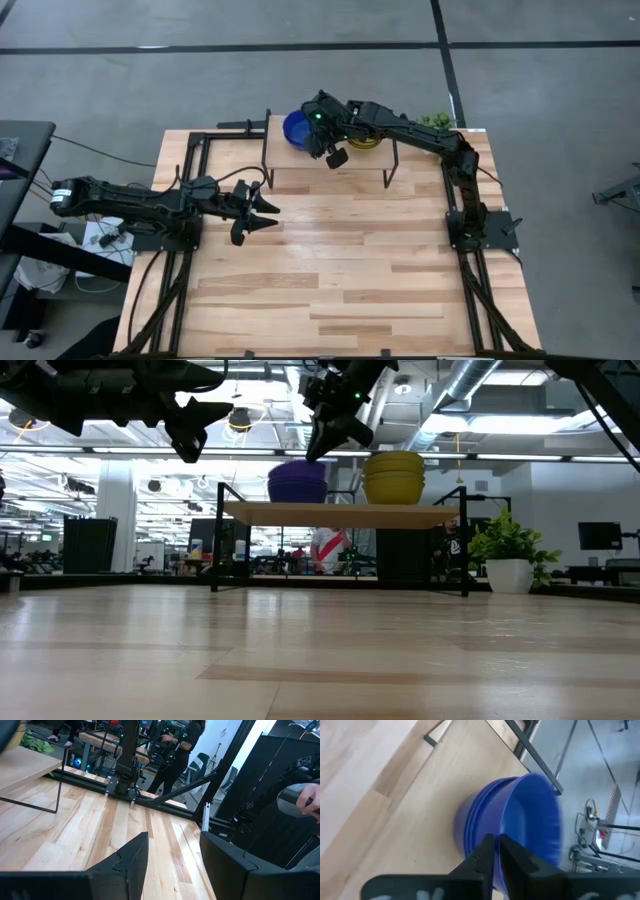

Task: Pick & Place Mini bowls
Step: Stack the blue bowl on top of the blue bowl on the shelf, then return to Home Position

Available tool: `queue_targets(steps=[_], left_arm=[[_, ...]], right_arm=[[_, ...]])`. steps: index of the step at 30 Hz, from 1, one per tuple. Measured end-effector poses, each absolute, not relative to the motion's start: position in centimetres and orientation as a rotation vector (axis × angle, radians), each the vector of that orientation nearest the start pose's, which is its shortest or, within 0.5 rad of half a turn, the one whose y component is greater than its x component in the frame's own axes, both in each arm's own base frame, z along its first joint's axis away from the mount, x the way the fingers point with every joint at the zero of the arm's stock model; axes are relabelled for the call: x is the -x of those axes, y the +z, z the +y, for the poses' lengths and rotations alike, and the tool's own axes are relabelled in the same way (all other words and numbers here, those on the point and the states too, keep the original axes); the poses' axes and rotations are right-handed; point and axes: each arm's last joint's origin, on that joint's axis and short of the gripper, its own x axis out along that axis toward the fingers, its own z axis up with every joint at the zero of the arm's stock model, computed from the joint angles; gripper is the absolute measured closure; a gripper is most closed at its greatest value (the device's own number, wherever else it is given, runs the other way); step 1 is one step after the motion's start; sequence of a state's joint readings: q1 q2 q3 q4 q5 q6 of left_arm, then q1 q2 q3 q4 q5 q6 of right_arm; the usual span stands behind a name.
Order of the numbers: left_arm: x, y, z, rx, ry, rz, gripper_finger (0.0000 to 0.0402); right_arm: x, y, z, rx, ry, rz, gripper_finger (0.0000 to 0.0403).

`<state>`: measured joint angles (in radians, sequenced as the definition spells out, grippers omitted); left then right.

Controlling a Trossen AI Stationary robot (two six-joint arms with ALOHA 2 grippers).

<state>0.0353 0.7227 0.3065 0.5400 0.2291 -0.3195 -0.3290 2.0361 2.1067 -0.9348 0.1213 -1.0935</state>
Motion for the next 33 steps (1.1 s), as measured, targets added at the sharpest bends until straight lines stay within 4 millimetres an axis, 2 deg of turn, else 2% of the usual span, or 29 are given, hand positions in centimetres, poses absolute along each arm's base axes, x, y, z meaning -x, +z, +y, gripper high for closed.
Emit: queue_targets(steps=[13,16,20,23,27,31,33], left_arm=[[-16.6,24.6,-0.1,0.305,-0.211,-0.091,0.0225],[-16.6,24.6,-0.1,0.305,-0.212,-0.091,0.0225],[-16.6,24.6,-0.1,0.305,-0.211,-0.091,0.0225],[-16.6,24.6,-0.1,0.304,-0.212,-0.091,0.0224],[-16.6,24.6,-0.1,0.302,-0.212,-0.091,0.0225],[-16.6,24.6,-0.1,0.299,-0.212,-0.092,0.0224],[-16.6,24.6,-0.1,0.286,-0.211,-0.093,0.0224]], right_arm=[[-41.7,34.5,-14.4,0.877,0.087,0.978,0.0247],[-41.8,35.7,-14.0,0.892,0.066,0.933,0.0224],[-41.7,38.1,-13.5,0.864,-0.001,0.861,0.0215],[-41.4,39.8,-13.0,0.788,-0.051,0.808,0.0227],[-40.0,40.9,-12.3,0.623,0.033,0.777,0.0278],[-38.3,40.0,-13.1,0.382,0.178,0.849,0.0363],[-37.9,39.2,-13.6,0.303,0.221,0.882,0.0391]])
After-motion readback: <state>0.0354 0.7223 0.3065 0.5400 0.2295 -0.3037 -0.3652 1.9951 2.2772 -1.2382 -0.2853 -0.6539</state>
